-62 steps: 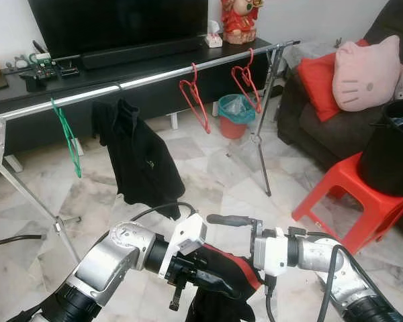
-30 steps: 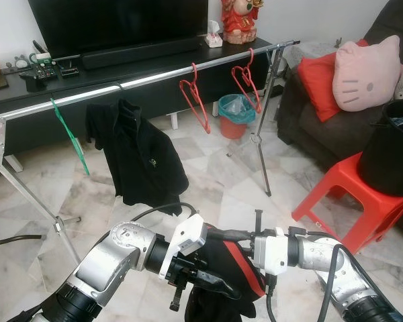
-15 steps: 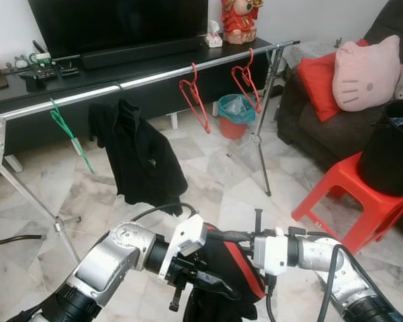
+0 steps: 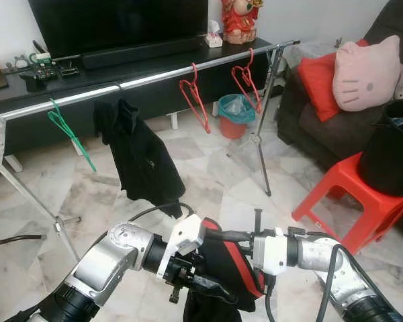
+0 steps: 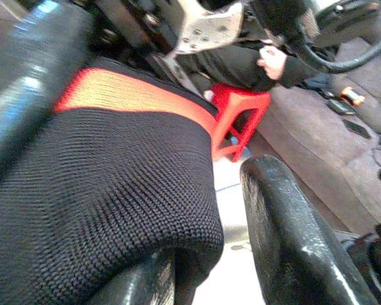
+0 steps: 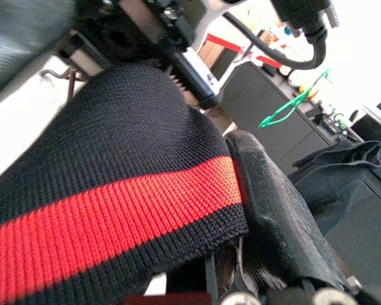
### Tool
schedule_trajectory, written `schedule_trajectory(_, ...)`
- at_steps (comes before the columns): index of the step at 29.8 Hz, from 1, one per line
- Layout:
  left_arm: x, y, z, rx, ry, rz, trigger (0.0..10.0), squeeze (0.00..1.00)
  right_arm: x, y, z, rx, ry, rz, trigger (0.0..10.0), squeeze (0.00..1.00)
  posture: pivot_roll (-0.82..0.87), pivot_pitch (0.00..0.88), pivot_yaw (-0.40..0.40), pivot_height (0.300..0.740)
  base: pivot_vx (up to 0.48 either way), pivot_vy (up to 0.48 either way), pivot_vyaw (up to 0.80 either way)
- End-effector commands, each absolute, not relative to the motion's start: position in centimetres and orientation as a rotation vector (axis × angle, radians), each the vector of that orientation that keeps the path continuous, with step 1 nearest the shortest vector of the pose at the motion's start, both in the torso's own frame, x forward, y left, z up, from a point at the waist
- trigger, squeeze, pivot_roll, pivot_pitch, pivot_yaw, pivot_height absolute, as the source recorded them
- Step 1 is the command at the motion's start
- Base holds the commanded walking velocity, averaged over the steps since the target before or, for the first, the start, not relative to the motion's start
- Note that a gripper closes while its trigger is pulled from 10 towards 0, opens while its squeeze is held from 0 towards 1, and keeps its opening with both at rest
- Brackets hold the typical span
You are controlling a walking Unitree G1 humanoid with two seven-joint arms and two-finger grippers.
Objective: Hang hanger
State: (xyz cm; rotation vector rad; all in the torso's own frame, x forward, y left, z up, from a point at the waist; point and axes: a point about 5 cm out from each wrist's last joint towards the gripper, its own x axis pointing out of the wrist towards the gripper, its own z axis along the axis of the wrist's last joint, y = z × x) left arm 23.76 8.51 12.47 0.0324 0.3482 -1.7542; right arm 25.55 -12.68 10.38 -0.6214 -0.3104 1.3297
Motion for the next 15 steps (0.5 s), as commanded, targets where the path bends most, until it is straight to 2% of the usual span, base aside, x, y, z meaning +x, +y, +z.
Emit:
schedule_trajectory(1,24.4,9.2,12.5,0.042,0.337,-1.702,10.0,1.00,25.7,-12.7,10.5,-0.636,-0.313,1.331,0.0,0.00,0.02,0.000,0.010,0.740,0.000,0.000,0.00)
schedule_trajectory(8,26.3,10.9,11.4,0.066,0.349,-1.520,10.0,1.00,25.7,-13.4,10.1,-0.637,-0.285,1.311,0.0,0.00,0.01,0.000,0.009,0.740,0.000,0.000,0.00)
schedule_trajectory(9,27.0,11.5,10.9,0.079,0.352,-1.441,10.0,1.00,25.7,-13.8,9.8,-0.642,-0.260,1.294,0.0,0.00,0.01,0.000,0.008,0.740,0.000,0.000,0.00)
schedule_trajectory(13,28.1,12.5,9.9,0.096,0.361,-1.299,10.0,1.00,25.9,-14.6,9.2,-0.656,-0.212,1.257,0.0,0.00,0.01,0.000,0.007,0.740,0.000,0.000,0.00)
schedule_trajectory(14,28.5,12.8,9.5,0.104,0.362,-1.248,10.0,0.09,26.0,-14.9,8.9,-0.665,-0.195,1.244,0.0,0.00,0.01,0.000,0.007,0.740,0.000,0.000,0.00)
schedule_trajectory(15,28.6,12.8,9.4,0.106,0.366,-1.232,10.0,0.09,26.1,-15.0,8.9,-0.669,-0.190,1.240,0.0,0.00,0.01,0.000,0.007,0.740,0.000,0.000,0.00)
